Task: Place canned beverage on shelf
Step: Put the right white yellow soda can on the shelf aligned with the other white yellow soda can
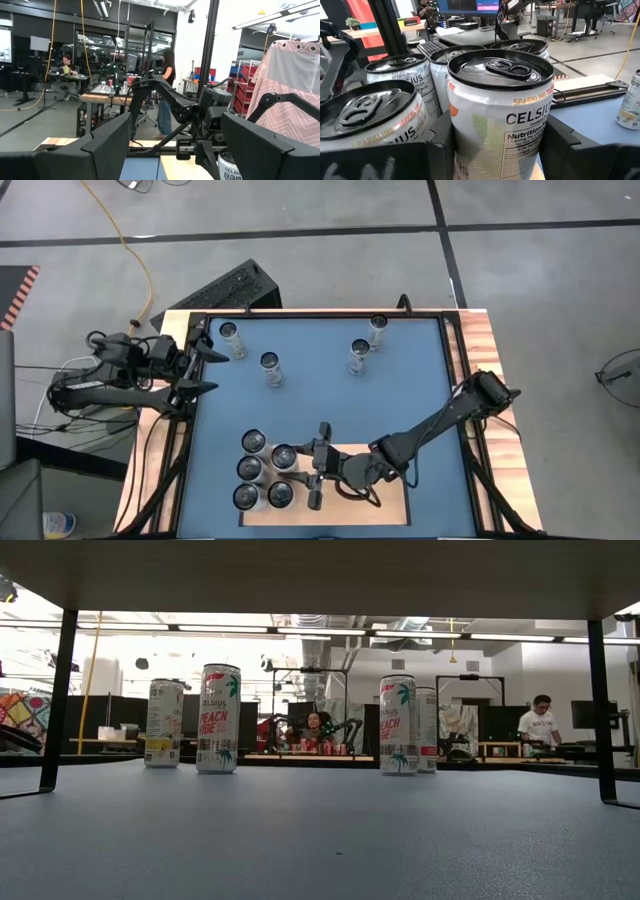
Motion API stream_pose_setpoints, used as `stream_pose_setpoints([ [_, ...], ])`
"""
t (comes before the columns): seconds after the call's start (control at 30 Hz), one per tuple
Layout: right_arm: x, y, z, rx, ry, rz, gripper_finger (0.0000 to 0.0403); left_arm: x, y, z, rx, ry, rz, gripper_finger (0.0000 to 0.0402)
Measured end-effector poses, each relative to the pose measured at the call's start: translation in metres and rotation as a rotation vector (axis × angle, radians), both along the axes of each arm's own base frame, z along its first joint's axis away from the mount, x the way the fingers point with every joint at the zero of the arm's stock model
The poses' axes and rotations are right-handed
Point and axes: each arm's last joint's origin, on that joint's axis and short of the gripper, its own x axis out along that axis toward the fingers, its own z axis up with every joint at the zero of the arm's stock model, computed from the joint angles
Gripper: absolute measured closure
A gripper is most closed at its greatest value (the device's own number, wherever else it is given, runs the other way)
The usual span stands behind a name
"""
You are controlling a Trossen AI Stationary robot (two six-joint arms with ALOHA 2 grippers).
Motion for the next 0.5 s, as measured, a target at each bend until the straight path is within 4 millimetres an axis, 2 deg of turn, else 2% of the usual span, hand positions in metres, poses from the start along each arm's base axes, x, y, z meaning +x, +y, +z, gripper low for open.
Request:
stream_pose_setpoints([
  [0.5,0.0027,-0.0039,-0.0023,0.018,-0.013,0.055,0.0194,0.0,0.0,-0.0001,-0.001,0.001,0.0,0.011],
])
